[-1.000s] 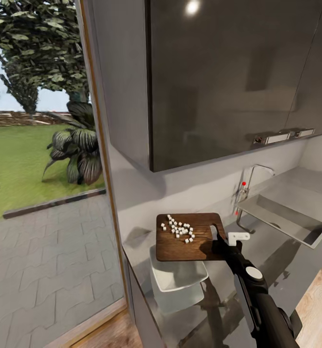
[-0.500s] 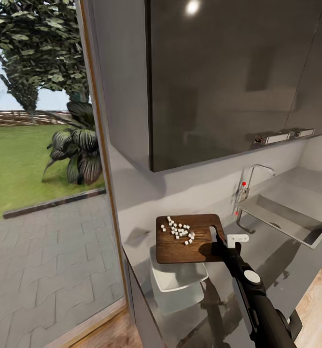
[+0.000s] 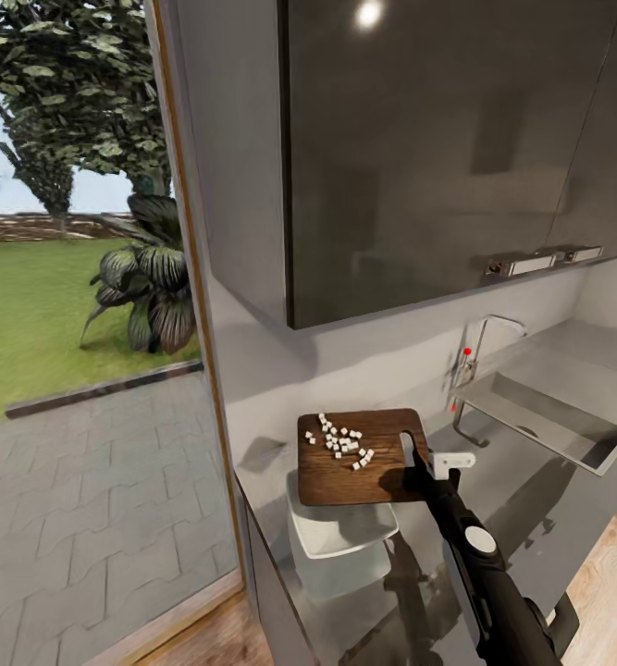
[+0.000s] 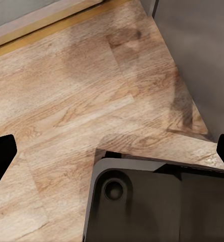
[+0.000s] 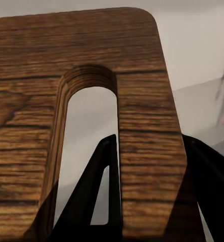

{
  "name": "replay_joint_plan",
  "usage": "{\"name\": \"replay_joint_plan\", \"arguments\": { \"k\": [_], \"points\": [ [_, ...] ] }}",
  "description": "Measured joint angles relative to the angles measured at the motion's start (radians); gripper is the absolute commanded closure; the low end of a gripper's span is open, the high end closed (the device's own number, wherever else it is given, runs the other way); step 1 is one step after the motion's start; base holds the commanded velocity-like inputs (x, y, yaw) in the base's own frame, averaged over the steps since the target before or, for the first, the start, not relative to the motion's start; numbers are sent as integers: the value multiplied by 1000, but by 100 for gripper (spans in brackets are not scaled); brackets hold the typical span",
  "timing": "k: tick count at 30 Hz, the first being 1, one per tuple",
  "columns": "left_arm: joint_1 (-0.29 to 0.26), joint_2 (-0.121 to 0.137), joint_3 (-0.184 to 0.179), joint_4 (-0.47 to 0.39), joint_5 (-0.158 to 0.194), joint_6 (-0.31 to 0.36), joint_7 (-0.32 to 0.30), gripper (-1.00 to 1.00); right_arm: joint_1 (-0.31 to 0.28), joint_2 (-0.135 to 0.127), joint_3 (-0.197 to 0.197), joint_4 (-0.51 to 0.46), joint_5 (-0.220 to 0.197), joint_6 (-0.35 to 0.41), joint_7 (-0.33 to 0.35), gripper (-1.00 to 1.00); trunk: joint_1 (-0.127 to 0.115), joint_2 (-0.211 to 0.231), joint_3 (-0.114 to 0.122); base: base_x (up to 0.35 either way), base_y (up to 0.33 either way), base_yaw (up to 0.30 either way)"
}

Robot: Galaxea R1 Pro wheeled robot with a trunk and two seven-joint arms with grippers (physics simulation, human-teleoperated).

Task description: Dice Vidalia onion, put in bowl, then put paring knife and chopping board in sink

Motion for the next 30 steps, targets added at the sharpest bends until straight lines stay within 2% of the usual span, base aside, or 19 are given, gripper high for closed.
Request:
{"name": "replay_joint_plan", "arguments": {
  "k": [11,16,23,30],
  "points": [
    [0,0,0,0,0,0,0,-100,0,-8,-3,37,0,-60,-1,100,0,0,0,0,0,0],
    [0,0,0,0,0,0,0,-100,0,-9,-4,53,0,-111,-1,100,0,0,0,0,0,0],
    [0,0,0,0,0,0,0,-100,0,-9,-4,60,0,-125,-1,100,0,0,0,0,0,0],
    [0,0,0,0,0,0,0,-100,0,-9,-5,95,0,-197,-6,100,0,0,0,0,0,0]
  ]
}}
